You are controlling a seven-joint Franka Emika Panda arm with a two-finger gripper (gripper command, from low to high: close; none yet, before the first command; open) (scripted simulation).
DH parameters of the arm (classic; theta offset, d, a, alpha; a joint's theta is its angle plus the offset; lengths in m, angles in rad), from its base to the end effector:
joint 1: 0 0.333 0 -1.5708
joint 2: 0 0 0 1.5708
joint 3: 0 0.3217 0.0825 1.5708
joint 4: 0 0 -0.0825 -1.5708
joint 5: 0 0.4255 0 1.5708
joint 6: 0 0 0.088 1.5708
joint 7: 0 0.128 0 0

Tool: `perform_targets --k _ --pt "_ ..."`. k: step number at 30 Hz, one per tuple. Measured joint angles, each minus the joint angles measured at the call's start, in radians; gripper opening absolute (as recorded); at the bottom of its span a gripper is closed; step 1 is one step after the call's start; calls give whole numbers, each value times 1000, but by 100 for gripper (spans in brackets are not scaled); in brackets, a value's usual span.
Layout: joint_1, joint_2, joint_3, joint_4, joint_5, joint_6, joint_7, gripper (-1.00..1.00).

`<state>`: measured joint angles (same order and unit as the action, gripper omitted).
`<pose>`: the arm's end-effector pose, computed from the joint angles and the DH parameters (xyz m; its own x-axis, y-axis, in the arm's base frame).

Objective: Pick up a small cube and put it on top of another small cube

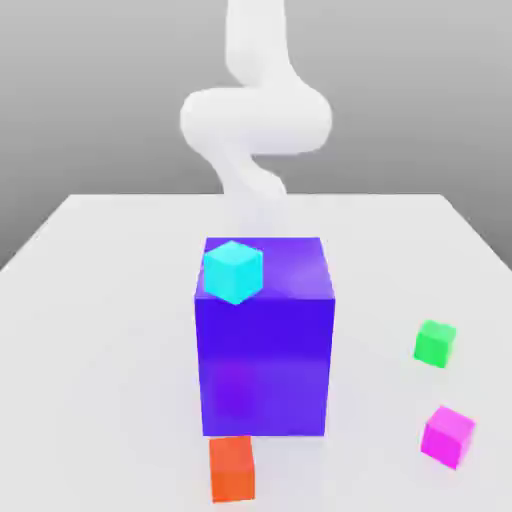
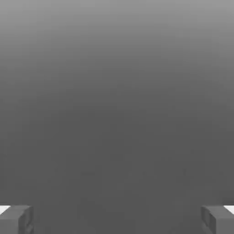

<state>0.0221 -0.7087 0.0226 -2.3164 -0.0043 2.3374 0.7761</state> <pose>0.4320 0.0217 0.6608 0.5588 -0.6698 0.4889 -0.4933 -0.7424 -0.4533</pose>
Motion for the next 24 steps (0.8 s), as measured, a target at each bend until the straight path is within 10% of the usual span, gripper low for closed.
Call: perform_targets --k 24 --pt "243 878 206 -158 -127 360 -170 0"
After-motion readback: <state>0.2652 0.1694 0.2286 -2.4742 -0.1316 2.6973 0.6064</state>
